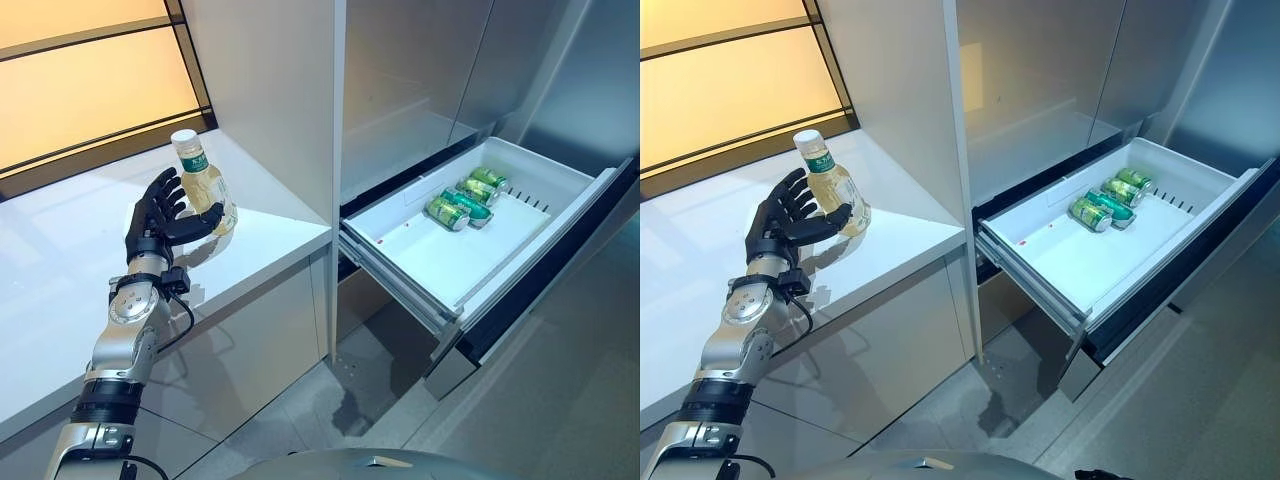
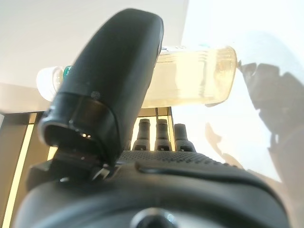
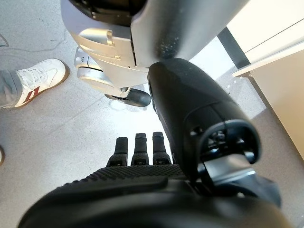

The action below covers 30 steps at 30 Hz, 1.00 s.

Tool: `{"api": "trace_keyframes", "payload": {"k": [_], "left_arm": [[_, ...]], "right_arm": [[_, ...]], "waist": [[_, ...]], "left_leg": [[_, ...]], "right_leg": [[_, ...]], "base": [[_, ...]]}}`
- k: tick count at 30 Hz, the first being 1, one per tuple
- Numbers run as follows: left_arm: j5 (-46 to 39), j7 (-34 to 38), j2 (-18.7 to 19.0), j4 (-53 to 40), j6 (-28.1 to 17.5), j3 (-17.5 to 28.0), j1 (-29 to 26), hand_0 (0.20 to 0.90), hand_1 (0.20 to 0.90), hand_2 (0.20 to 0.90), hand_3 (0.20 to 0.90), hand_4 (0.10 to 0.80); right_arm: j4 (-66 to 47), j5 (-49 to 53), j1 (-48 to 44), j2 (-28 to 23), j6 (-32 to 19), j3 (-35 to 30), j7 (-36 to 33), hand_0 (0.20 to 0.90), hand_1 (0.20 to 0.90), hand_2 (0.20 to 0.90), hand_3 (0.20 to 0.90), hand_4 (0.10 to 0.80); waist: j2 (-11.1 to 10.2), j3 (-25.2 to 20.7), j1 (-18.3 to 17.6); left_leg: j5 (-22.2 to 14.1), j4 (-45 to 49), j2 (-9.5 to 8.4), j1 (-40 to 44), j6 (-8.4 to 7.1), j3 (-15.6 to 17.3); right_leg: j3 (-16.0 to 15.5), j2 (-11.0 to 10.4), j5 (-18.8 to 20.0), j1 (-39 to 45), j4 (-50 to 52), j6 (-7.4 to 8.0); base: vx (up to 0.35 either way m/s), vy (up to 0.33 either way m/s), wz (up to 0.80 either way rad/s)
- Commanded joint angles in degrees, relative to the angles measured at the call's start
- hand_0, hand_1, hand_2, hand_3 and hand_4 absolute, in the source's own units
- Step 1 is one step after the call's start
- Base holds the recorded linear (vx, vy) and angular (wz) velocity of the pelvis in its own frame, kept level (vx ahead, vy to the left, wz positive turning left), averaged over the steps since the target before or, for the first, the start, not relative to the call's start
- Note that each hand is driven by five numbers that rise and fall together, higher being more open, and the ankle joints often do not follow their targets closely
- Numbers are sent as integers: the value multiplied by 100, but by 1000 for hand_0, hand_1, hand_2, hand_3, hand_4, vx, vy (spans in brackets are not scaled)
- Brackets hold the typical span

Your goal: Put drinks into fridge and close the fridge

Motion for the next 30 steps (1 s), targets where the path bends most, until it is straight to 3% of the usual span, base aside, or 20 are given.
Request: {"api": "trace_keyframes", "payload": {"k": [1, 20, 30], "left_arm": [[94, 163, 597, 115, -492, 70, -1264, 900, 900, 900, 900, 800], [94, 575, 768, 894, -571, -156, -1867, 900, 900, 900, 900, 800], [-248, 737, 659, 1070, -768, -151, -2065, 900, 900, 900, 900, 800]], "right_arm": [[73, -25, -184, 51, -51, 246, 115, 900, 900, 900, 900, 800], [87, -15, -222, 37, -29, 364, 98, 900, 900, 900, 900, 800], [77, -14, -229, 28, -25, 411, 110, 900, 900, 900, 900, 800]], "waist": [[28, -90, -67], [45, -137, -190], [41, -161, -246]], "left_leg": [[-711, 26, -272, 214, 250, -41], [-723, 34, -270, 236, 239, 37], [-736, 31, -271, 252, 238, 43]], "right_leg": [[176, 95, 240, -383, 121, 233], [262, 107, 238, -395, 133, 248], [300, 114, 235, -407, 144, 245]], "base": [[0, 0, 0], [2, 1, -2], [0, 0, 0]]}}
